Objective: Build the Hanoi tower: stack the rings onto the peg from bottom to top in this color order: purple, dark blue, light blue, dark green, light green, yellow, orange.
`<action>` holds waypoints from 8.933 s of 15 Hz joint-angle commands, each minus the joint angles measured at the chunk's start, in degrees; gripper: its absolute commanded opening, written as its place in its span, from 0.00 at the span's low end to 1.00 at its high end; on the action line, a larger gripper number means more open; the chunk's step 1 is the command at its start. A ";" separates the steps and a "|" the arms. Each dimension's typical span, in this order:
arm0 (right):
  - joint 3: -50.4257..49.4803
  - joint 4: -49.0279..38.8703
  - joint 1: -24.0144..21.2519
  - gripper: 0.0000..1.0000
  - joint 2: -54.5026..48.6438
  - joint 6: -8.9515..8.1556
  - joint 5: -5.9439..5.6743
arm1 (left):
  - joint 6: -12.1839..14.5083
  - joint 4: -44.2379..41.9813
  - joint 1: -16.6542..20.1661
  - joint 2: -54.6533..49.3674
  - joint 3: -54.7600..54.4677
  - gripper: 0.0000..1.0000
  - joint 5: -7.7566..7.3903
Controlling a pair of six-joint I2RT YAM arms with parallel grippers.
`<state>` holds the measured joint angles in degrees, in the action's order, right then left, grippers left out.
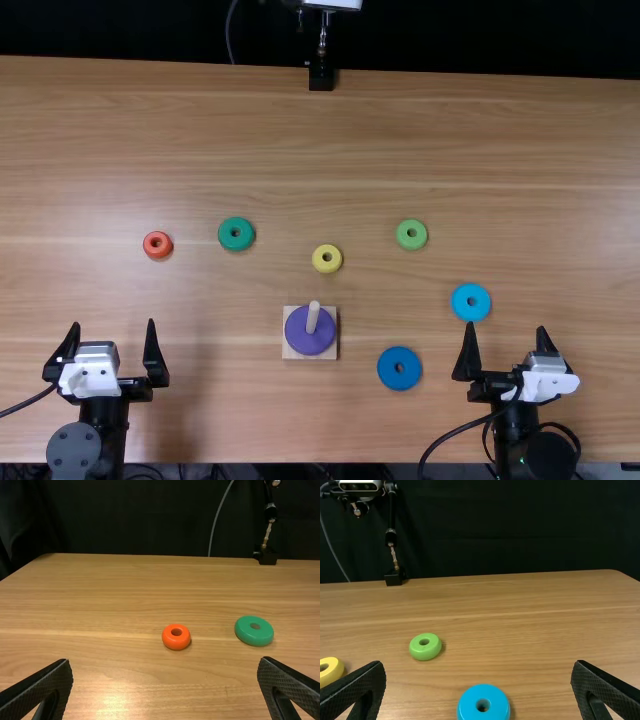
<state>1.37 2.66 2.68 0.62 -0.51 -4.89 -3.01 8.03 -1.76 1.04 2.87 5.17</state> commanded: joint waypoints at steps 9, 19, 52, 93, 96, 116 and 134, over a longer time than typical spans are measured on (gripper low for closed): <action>-0.40 -0.17 -0.57 1.00 -0.62 -0.22 0.35 | 0.69 0.83 0.18 -1.04 -2.87 1.00 0.10; 28.25 -0.06 -1.18 1.00 20.21 -0.54 -0.28 | 0.69 0.83 0.09 -1.04 -2.87 1.00 0.10; 41.88 37.80 28.70 1.00 76.11 -20.79 -3.24 | 0.69 0.83 0.09 -1.04 -2.87 1.00 0.10; 47.50 34.74 29.49 0.00 83.66 -24.38 0.14 | 0.69 0.93 0.18 -1.04 -2.87 1.00 0.10; 53.83 41.70 29.58 0.00 82.70 -18.68 0.24 | 0.69 0.83 0.18 -1.04 -2.87 1.00 0.10; 93.82 69.23 35.64 0.00 85.16 -0.01 6.26 | 0.69 0.83 0.18 -1.04 -2.87 1.00 0.10; 94.79 65.01 41.36 0.00 90.52 -0.86 6.26 | 0.69 0.93 0.18 -1.04 -2.87 1.00 0.10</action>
<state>94.50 67.92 43.51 90.80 -1.39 1.06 -2.96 8.03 -1.78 0.99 2.87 5.15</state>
